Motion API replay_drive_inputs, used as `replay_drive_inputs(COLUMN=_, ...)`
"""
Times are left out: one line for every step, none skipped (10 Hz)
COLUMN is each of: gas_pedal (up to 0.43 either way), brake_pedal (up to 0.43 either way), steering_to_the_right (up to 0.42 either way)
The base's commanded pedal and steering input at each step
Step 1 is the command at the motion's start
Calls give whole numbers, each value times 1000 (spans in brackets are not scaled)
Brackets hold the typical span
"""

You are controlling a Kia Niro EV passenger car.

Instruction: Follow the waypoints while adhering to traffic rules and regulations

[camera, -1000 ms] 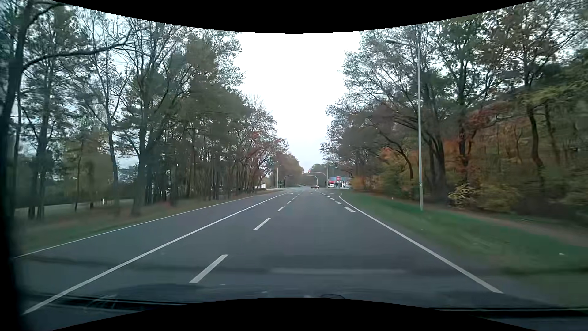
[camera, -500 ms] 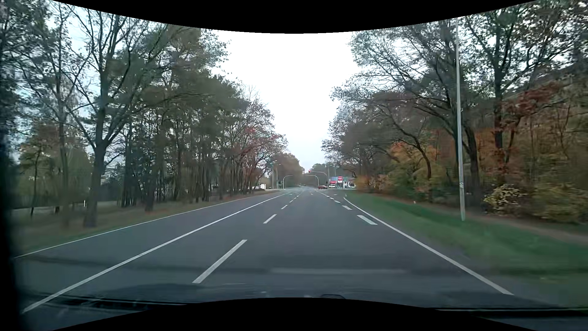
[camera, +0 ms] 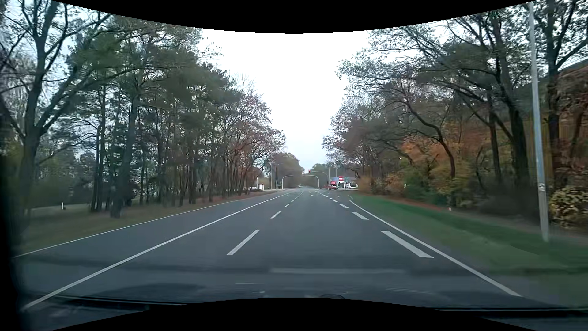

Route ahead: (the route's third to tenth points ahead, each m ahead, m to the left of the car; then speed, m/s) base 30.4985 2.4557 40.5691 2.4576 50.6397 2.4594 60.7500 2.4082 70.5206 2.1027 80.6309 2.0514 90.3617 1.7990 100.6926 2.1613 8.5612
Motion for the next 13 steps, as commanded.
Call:
replay_drive_inputs(gas_pedal=47, brake_pedal=0, steering_to_the_right=0)
replay_drive_inputs(gas_pedal=47, brake_pedal=0, steering_to_the_right=0)
replay_drive_inputs(gas_pedal=47, brake_pedal=0, steering_to_the_right=2)
replay_drive_inputs(gas_pedal=47, brake_pedal=0, steering_to_the_right=6)
replay_drive_inputs(gas_pedal=47, brake_pedal=0, steering_to_the_right=6)
replay_drive_inputs(gas_pedal=47, brake_pedal=0, steering_to_the_right=6)
replay_drive_inputs(gas_pedal=47, brake_pedal=0, steering_to_the_right=6)
replay_drive_inputs(gas_pedal=47, brake_pedal=0, steering_to_the_right=6)
replay_drive_inputs(gas_pedal=47, brake_pedal=0, steering_to_the_right=6)
replay_drive_inputs(gas_pedal=47, brake_pedal=0, steering_to_the_right=6)
replay_drive_inputs(gas_pedal=47, brake_pedal=0, steering_to_the_right=5)
replay_drive_inputs(gas_pedal=47, brake_pedal=0, steering_to_the_right=5)
replay_drive_inputs(gas_pedal=47, brake_pedal=0, steering_to_the_right=3)
